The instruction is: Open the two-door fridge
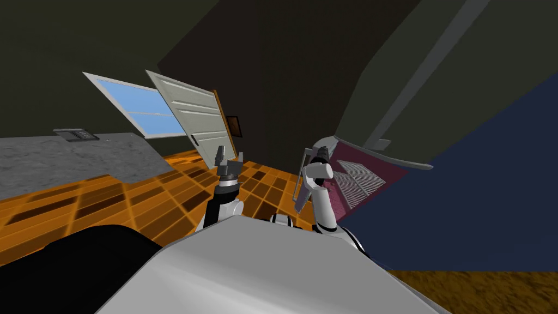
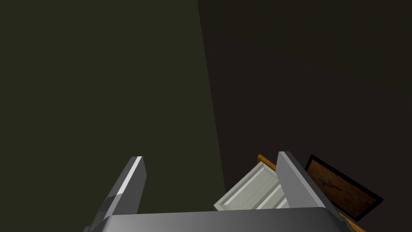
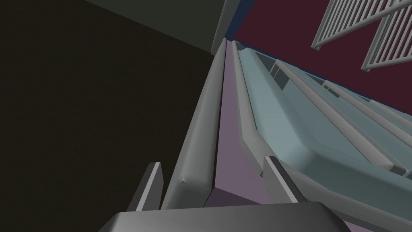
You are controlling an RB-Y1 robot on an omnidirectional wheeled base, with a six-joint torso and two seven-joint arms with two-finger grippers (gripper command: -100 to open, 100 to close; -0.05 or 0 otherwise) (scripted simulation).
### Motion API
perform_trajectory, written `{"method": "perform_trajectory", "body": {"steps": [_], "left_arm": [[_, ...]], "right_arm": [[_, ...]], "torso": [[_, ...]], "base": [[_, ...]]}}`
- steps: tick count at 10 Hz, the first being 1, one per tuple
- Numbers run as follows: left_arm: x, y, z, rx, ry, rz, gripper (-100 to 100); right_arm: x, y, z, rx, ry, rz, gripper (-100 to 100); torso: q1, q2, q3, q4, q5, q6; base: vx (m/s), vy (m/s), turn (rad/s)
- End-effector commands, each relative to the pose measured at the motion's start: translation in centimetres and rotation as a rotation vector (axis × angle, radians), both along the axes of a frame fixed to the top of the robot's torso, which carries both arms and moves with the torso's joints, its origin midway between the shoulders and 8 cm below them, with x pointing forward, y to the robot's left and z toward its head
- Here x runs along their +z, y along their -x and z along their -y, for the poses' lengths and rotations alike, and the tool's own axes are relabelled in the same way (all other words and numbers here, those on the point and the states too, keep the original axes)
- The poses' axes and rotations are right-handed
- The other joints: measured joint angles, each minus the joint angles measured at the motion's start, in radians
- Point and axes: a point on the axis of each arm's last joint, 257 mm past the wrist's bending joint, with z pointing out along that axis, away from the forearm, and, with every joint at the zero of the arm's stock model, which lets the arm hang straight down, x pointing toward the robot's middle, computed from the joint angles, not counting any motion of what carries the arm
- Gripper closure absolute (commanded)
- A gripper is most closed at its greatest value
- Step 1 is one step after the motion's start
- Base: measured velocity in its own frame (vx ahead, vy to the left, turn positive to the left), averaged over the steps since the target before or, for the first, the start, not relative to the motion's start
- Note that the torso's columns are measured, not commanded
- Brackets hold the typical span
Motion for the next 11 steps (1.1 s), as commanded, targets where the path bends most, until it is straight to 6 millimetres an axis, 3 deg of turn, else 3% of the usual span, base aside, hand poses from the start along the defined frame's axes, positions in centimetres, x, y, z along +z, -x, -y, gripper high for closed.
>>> {"method": "perform_trajectory", "body": {"steps": [1,4,6,11], "left_arm": [[0.0,0.0,0.0,0.0,0.0,0.0,0],[0.0,0.0,0.0,0.0,0.0,0.0,0],[0.0,0.0,0.0,0.0,0.0,0.0,0],[0.0,0.0,0.0,0.0,0.0,0.0,0]], "right_arm": [[-0.6,0.2,1.7,-0.055,-0.001,-0.017,100],[-0.4,0.6,3.5,-0.117,0.005,-0.017,100],[1.3,1.8,3.6,-0.153,0.027,0.007,100],[1.4,4.6,4.7,-0.283,0.053,-0.016,100]], "torso": [[0.002,0.001,0.001,0.001,0.001,0.0],[0.003,0.008,0.005,0.001,0.0,-0.001],[-0.002,0.015,0.01,0.003,-0.001,-0.002],[-0.002,0.014,0.008,0.006,0.0,0.003]], "base": [[0.128,0.257,-0.025],[0.149,0.252,-0.03],[0.088,0.061,0.128],[0.145,0.034,0.146]]}}
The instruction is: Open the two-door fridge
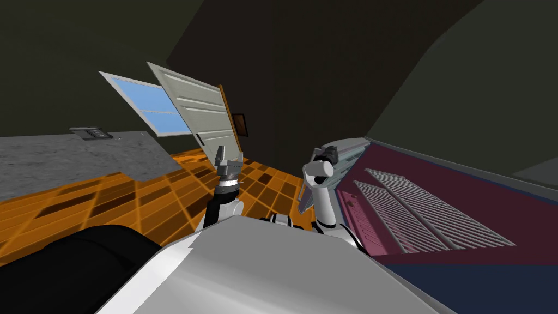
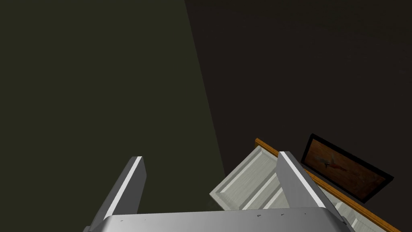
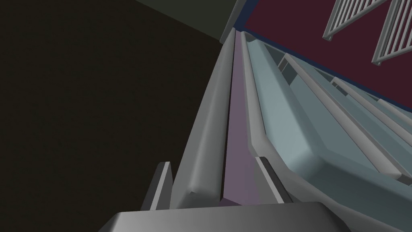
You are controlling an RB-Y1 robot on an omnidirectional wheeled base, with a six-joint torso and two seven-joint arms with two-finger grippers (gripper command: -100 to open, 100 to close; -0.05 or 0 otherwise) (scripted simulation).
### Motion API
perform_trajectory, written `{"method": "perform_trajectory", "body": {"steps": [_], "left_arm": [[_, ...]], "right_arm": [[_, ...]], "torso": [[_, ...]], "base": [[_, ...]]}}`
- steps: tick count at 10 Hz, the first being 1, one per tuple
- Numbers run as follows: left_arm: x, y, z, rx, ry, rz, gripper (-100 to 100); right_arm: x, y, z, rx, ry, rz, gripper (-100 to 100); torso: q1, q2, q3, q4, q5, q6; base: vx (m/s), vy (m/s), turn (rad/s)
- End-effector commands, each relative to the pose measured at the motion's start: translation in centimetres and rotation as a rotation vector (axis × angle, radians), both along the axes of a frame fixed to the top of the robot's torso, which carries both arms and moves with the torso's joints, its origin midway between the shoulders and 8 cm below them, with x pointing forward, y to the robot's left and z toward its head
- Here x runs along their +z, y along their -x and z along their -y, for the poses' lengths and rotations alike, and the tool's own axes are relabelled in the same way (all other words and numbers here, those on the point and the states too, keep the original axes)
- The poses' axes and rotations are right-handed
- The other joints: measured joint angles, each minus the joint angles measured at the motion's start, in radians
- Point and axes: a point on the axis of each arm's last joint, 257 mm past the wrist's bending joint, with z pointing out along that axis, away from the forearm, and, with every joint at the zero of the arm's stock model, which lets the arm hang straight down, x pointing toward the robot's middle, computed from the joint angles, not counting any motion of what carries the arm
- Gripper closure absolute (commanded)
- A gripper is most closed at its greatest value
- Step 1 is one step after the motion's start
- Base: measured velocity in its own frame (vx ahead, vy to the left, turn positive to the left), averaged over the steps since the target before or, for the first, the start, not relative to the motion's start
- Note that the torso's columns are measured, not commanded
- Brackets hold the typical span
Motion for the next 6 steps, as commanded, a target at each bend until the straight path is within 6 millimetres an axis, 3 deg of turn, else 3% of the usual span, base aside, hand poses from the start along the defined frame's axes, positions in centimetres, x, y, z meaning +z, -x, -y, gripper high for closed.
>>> {"method": "perform_trajectory", "body": {"steps": [1,6], "left_arm": [[0.0,0.0,0.0,0.0,0.0,0.0,0],[0.0,0.0,0.0,0.0,0.0,0.0,0]], "right_arm": [[-0.7,1.7,1.1,-0.088,0.006,-0.025,100],[-0.4,4.7,1.6,-0.203,0.022,-0.025,100]], "torso": [[0.004,-0.002,0.0,-0.001,0.001,-0.004],[0.0,-0.002,-0.001,-0.002,-0.001,0.0]], "base": [[0.143,0.03,0.14],[0.105,0.009,0.116]]}}
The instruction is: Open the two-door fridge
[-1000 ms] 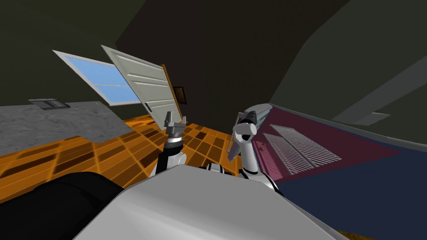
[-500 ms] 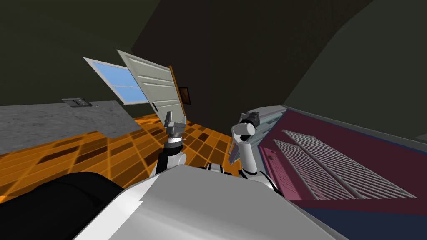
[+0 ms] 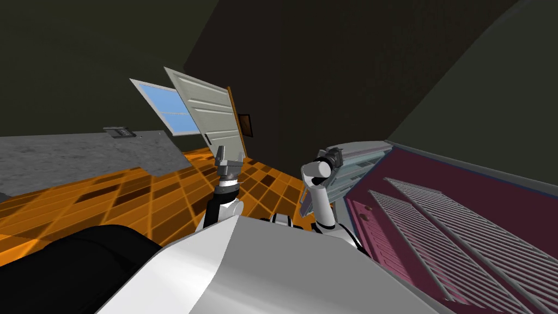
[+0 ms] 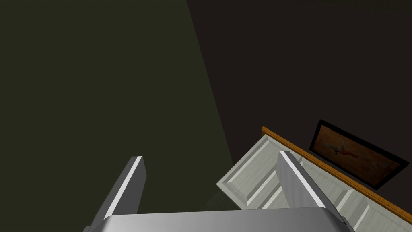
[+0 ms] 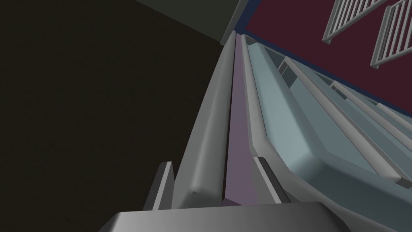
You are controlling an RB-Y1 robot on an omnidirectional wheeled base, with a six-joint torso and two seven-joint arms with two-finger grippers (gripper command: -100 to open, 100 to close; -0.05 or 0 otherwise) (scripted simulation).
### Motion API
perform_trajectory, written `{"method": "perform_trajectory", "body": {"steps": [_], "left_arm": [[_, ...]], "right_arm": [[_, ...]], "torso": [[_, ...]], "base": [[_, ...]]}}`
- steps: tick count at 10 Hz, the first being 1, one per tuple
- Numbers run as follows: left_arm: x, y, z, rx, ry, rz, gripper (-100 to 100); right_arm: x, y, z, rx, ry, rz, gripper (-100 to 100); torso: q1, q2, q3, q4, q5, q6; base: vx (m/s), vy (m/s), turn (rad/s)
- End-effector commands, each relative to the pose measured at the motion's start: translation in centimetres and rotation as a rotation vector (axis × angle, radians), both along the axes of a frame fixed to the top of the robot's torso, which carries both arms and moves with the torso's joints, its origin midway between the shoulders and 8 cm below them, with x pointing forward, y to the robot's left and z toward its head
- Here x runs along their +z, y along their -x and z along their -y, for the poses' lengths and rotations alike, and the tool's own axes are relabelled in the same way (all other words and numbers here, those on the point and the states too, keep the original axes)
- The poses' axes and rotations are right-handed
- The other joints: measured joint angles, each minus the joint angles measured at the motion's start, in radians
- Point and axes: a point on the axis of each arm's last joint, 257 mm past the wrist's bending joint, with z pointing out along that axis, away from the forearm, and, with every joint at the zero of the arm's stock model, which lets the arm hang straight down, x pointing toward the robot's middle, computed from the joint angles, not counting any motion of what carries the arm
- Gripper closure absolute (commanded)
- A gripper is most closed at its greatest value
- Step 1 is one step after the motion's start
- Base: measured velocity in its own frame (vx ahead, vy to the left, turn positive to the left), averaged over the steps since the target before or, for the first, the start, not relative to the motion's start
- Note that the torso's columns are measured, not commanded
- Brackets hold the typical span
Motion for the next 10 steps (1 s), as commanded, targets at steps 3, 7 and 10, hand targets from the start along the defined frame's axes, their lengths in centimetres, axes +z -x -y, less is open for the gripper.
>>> {"method": "perform_trajectory", "body": {"steps": [3,7,10], "left_arm": [[0.0,0.0,0.0,0.0,0.0,0.0,0],[0.0,0.0,0.0,0.0,0.0,0.0,0],[0.0,0.0,0.0,0.0,0.0,0.0,0]], "right_arm": [[-0.2,3.3,0.7,-0.129,0.011,-0.008,100],[-0.2,5.9,1.2,-0.228,0.005,-0.002,100],[-0.2,8.0,1.3,-0.302,0.001,0.011,100]], "torso": [[0.0,0.001,0.001,0.0,0.0,0.0],[0.005,0.001,0.002,0.001,0.002,-0.005],[0.008,0.0,0.002,0.0,0.001,-0.007]], "base": [[0.126,0.013,0.128],[0.116,-0.001,0.126],[0.128,-0.007,0.11]]}}
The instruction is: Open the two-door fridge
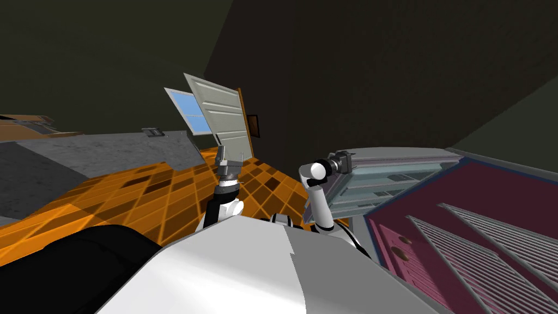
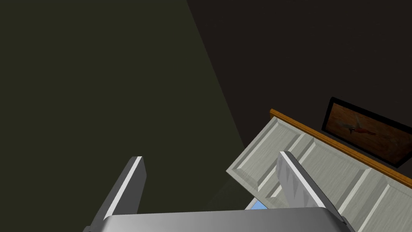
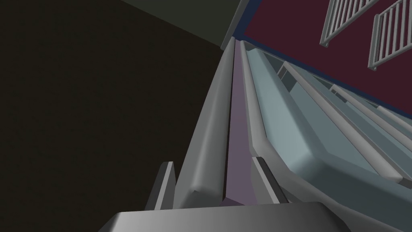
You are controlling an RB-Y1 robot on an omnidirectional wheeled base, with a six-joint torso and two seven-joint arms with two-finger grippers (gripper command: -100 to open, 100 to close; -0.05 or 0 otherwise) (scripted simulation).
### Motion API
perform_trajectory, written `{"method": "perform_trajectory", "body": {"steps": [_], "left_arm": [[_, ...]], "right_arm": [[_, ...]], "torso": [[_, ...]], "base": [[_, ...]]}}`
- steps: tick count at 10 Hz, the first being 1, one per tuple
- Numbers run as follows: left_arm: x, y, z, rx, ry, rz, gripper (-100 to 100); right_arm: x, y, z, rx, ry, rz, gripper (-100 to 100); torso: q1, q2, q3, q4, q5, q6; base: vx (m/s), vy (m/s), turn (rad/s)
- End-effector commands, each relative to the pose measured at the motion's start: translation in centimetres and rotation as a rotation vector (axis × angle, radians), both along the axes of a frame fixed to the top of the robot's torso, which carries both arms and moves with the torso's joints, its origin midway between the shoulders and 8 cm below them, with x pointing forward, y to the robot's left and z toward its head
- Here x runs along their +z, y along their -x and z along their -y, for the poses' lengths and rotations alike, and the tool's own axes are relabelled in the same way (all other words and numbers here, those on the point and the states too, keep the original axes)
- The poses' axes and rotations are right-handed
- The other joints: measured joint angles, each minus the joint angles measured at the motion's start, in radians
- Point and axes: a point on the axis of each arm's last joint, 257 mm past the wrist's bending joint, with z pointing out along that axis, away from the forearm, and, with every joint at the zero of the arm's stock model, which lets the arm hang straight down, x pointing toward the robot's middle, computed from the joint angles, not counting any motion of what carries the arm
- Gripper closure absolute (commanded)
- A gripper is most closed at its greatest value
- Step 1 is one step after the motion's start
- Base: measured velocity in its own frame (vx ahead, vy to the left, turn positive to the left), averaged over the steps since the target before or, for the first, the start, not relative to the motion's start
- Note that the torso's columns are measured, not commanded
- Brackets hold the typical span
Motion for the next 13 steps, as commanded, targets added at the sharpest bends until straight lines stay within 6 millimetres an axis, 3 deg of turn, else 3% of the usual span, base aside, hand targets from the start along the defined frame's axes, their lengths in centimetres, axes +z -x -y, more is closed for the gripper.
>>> {"method": "perform_trajectory", "body": {"steps": [1,7,8,9,10,12,13], "left_arm": [[0.0,0.0,0.0,0.0,0.0,0.0,0],[0.0,0.0,0.0,0.0,0.0,0.0,0],[0.0,0.0,0.0,0.0,0.0,0.0,0],[0.0,0.0,0.0,0.0,0.0,0.0,0],[0.0,0.0,0.0,0.0,0.0,0.0,0],[0.0,0.0,0.0,0.0,0.0,0.0,0],[0.0,0.0,0.0,0.0,0.0,0.0,0]], "right_arm": [[-0.9,1.5,0.3,-0.058,-0.027,-0.009,100],[-0.6,5.6,-0.1,-0.19,-0.025,0.037,100],[-1.0,5.9,0.0,-0.201,-0.038,0.035,100],[0.2,5.6,0.1,-0.189,-0.013,0.055,100],[-0.2,4.6,2.4,-0.207,0.021,0.052,100],[0.0,5.0,5.4,-0.286,0.068,0.065,100],[-0.1,4.7,5.8,-0.298,0.098,0.043,100]], "torso": [[0.002,0.0,-0.001,0.0,0.0,0.001],[0.005,0.0,0.001,0.0,0.001,-0.002],[0.009,-0.003,-0.001,-0.002,0.002,-0.003],[0.007,0.0,0.002,-0.003,0.0,-0.002],[0.004,0.004,0.003,0.001,0.001,-0.001],[0.012,0.0,0.001,-0.001,0.003,-0.004],[0.008,0.0,0.0,0.0,0.003,-0.002]], "base": [[0.075,-0.006,-0.001],[0.103,-0.007,0.118],[0.078,-0.012,-0.011],[0.02,-0.008,-0.025],[0.024,0.063,0.343],[0.026,0.062,0.288],[0.001,0.022,0.026]]}}
